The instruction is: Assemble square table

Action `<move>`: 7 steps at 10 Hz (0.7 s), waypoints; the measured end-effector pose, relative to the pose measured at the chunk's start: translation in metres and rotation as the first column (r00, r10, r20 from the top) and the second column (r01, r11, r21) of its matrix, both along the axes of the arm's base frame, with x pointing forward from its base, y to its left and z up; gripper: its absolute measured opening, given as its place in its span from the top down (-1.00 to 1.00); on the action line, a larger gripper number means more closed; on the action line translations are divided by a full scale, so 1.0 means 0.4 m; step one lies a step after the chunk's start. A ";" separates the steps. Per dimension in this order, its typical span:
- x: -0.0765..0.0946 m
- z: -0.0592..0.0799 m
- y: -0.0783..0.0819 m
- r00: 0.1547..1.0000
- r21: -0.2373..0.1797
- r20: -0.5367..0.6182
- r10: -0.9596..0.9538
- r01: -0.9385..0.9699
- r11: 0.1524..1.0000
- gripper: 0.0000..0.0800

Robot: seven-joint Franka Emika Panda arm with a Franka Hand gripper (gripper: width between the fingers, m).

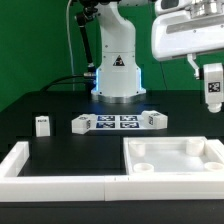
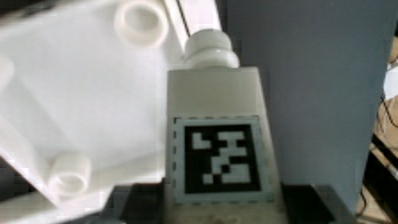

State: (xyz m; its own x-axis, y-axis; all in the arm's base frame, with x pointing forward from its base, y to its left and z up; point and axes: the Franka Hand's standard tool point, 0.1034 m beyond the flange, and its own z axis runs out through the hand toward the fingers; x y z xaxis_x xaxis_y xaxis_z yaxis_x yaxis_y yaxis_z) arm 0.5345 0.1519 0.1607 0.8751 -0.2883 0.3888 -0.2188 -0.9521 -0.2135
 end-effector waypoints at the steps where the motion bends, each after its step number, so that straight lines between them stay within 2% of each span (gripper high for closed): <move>1: -0.009 0.001 0.029 0.999 0.006 0.037 0.026 -0.026 1.000 0.27; 3: -0.036 0.000 0.083 0.992 0.036 0.119 0.032 -0.036 0.999 0.27; 4: -0.057 -0.021 0.079 0.988 -0.011 0.138 0.072 -0.071 0.997 0.27; 5: -0.056 -0.021 0.058 0.987 -0.055 0.128 0.101 -0.095 0.994 0.27; 7: -0.051 -0.019 0.047 0.986 -0.066 0.134 0.101 -0.093 0.993 0.27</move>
Offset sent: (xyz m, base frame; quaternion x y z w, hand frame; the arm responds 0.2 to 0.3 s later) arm -0.0155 -0.0211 -0.0052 -0.0607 0.2159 -0.0805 0.9712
